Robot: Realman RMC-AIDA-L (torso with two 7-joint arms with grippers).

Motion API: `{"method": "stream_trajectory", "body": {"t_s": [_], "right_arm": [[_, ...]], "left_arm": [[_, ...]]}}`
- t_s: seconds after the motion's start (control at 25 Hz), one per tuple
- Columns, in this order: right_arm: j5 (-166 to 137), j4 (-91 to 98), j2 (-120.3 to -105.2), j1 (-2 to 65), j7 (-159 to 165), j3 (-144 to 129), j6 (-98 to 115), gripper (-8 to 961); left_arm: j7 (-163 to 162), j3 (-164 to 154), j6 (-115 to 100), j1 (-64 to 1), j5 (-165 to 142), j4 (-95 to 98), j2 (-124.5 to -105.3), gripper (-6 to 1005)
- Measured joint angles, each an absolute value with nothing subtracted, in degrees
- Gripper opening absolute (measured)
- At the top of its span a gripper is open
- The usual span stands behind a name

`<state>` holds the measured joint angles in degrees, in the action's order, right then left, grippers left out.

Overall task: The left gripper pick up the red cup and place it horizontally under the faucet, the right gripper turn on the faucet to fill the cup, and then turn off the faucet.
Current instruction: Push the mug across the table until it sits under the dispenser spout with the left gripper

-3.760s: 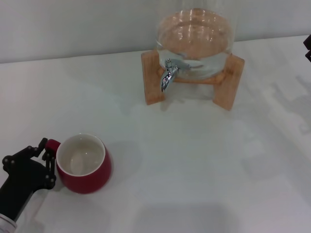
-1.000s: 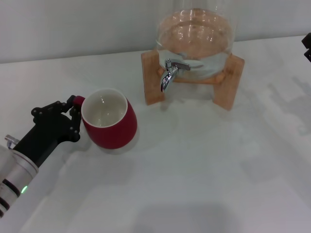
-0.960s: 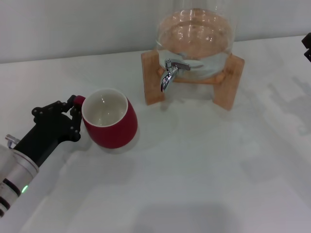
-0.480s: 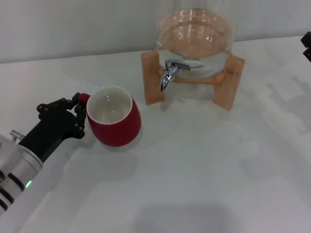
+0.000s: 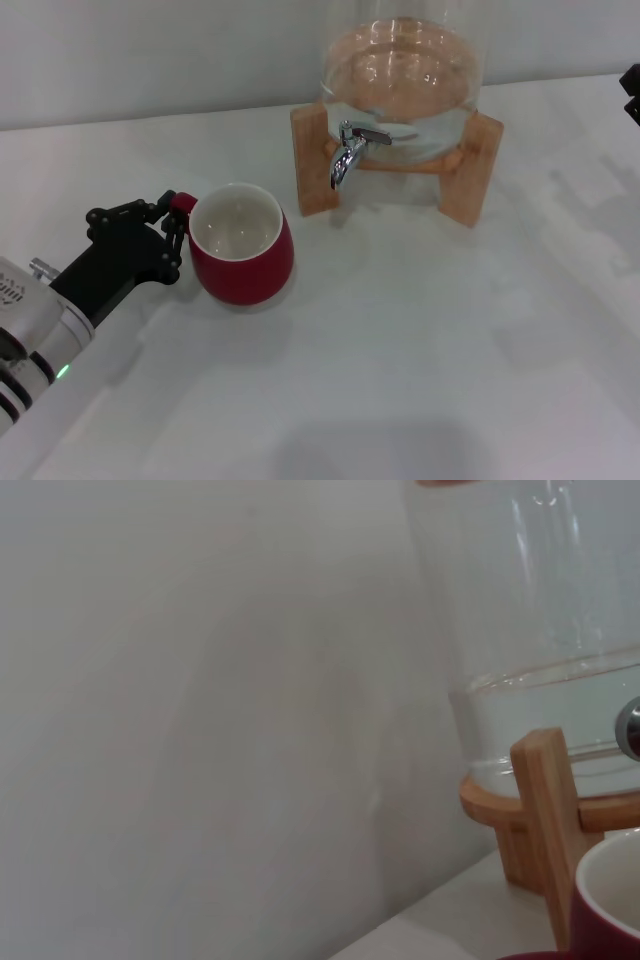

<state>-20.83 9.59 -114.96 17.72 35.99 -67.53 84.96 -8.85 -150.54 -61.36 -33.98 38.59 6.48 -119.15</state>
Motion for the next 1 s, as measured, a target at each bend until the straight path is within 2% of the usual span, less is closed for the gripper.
{"method": "stream_trajectory", "body": {"t_s": [1.0], "right_arm": [[-20.83, 9.76, -114.96, 17.98, 36.12, -67.3, 85.26, 835]], "left_arm": [[-8.7, -150.57, -56.9, -38.94, 35.43, 7.0, -119.3, 94]]}}
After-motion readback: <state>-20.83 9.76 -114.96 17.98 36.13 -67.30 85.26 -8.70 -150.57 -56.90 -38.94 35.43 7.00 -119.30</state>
